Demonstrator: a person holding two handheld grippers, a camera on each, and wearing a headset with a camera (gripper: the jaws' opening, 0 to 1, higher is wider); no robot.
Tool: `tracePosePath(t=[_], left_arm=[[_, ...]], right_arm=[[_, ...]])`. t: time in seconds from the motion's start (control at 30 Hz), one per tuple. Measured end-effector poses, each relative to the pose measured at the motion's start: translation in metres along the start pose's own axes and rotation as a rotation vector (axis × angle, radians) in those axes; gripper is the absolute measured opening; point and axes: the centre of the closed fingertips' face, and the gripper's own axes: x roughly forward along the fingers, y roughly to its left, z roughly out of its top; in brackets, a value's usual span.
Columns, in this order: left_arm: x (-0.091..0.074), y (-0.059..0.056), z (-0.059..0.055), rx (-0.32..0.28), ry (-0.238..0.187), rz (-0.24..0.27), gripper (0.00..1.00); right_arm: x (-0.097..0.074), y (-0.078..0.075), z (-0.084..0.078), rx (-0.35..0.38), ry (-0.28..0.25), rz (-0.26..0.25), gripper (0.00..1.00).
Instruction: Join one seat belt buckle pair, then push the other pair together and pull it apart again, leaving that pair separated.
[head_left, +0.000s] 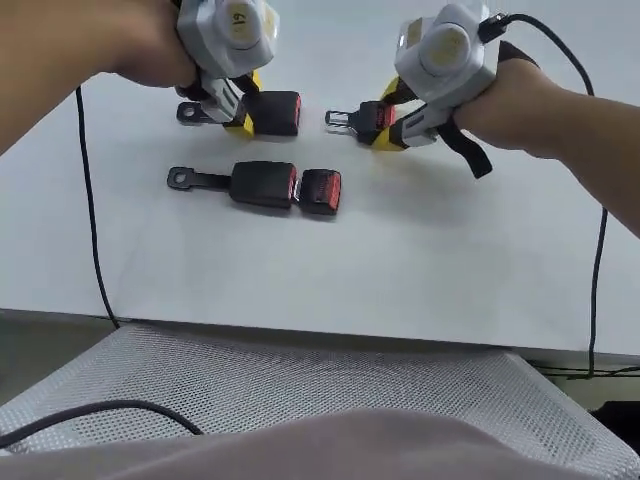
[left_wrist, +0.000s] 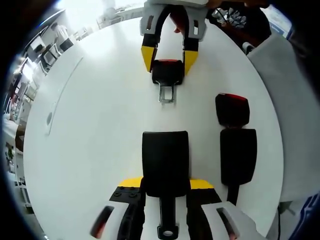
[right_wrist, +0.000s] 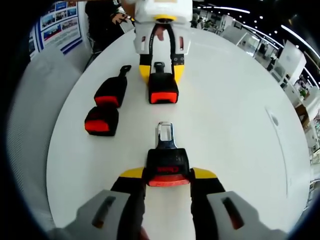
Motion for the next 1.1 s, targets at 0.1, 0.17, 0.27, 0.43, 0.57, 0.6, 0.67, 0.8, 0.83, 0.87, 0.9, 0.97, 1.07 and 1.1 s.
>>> tracePosePath(t=[0.1, 0.17, 0.27, 0.43, 0.57, 0.6, 0.67, 0.8, 0.83, 0.87, 0.9, 0.97, 1.07, 1.1], left_arm=[[-0.001, -0.002, 0.001, 0.004, 0.003, -0.002, 0.31], [0.0, -0.001, 0.0, 0.007, 0.004, -0.002, 0.32], [0.0, -0.001, 0.0, 0.009, 0.006, -0.002, 0.32], [0.0, 0.001, -0.001, 0.01, 0.002, -0.003, 0.32], [-0.002, 0.0, 0.0, 0.022, 0.004, 0.001, 0.32], [-0.002, 0.0, 0.001, 0.031, 0.003, 0.001, 0.32], [-0.002, 0.0, 0.001, 0.043, 0.003, -0.001, 0.32], [-0.003, -0.001, 0.003, 0.05, 0.008, 0.003, 0.32], [-0.003, -0.001, 0.003, 0.052, 0.008, 0.005, 0.32], [-0.003, -0.002, 0.004, 0.053, 0.005, 0.009, 0.32], [-0.004, -0.002, 0.004, 0.045, 0.005, 0.013, 0.32], [-0.004, -0.001, 0.003, 0.03, 0.004, 0.02, 0.32], [-0.005, -0.002, 0.004, 0.028, 0.011, 0.037, 0.32], [-0.005, -0.001, 0.004, 0.021, 0.013, 0.046, 0.32]], right_arm=[[-0.01, 0.002, -0.017, 0.009, 0.01, -0.007, 0.35], [-0.017, 0.002, -0.029, 0.019, 0.024, -0.016, 0.35], [-0.026, 0.003, -0.043, 0.031, 0.036, -0.024, 0.35], [-0.04, 0.003, -0.067, 0.052, 0.056, -0.04, 0.35], [-0.049, 0.001, -0.09, 0.069, 0.085, -0.05, 0.36], [-0.05, 0.001, -0.092, 0.073, 0.087, -0.05, 0.36], [-0.051, -0.001, -0.095, 0.086, 0.089, -0.053, 0.36], [-0.049, -0.002, -0.093, 0.1, 0.096, -0.047, 0.36], [-0.048, -0.002, -0.092, 0.105, 0.103, -0.045, 0.37], [-0.048, -0.003, -0.092, 0.11, 0.112, -0.047, 0.38], [-0.048, -0.003, -0.092, 0.104, 0.114, -0.049, 0.38], [-0.048, -0.007, -0.093, 0.102, 0.124, -0.062, 0.41], [-0.047, -0.009, -0.09, 0.04, 0.134, -0.085, 0.43], [-0.047, -0.01, -0.09, 0.041, 0.138, -0.089, 0.44]])
